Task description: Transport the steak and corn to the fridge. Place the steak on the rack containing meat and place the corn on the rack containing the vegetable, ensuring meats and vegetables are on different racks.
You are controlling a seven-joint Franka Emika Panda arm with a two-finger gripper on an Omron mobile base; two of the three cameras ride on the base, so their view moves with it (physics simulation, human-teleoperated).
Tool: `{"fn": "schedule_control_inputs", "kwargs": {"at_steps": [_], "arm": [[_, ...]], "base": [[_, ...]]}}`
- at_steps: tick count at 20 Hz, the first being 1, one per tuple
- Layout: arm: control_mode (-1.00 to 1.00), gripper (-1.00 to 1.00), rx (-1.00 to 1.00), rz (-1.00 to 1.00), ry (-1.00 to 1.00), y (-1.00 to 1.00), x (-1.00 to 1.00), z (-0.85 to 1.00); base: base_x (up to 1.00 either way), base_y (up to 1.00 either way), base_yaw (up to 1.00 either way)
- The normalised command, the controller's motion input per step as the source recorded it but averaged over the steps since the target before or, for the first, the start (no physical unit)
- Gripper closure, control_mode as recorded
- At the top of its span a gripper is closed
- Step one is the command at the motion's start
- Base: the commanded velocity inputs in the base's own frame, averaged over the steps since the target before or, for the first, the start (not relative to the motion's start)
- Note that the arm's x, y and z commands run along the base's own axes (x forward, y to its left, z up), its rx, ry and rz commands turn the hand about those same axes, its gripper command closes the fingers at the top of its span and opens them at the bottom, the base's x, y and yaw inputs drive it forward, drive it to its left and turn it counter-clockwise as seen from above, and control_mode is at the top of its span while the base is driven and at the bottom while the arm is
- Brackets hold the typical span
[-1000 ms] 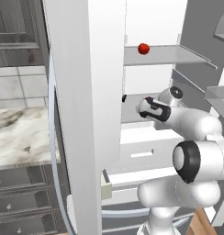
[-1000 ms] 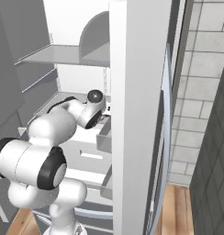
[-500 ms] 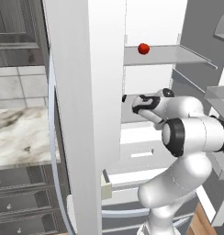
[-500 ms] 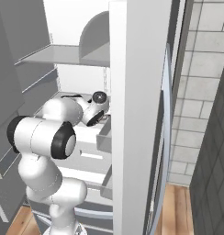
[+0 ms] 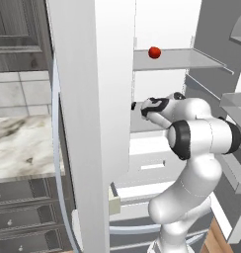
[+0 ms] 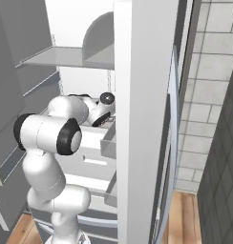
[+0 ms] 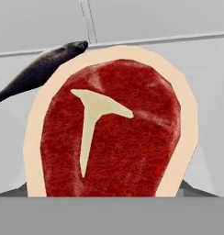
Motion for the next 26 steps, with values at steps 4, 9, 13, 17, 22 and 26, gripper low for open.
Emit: {"fn": "schedule_control_inputs", "kwargs": {"at_steps": [4,9,13,17,22,26], "arm": [[-1.00,-1.00,0.00,0.00,0.00,0.00,0.00,-0.01],[-1.00,-1.00,0.00,0.00,0.00,0.00,0.00,0.01],[-1.00,-1.00,0.00,0.00,0.00,0.11,-0.01,0.06],[-1.00,-1.00,-0.03,0.01,0.00,0.21,-0.45,-0.01],[-1.00,-1.00,0.00,0.00,-0.06,0.06,-0.55,0.19],[-1.00,-1.00,-0.02,0.00,-0.02,0.17,-0.54,0.71]], "base": [[0.00,0.00,0.00],[0.00,0.00,0.00],[0.00,0.00,0.00],[0.00,0.00,0.00],[0.00,0.00,0.00],[0.00,0.00,0.00]]}}
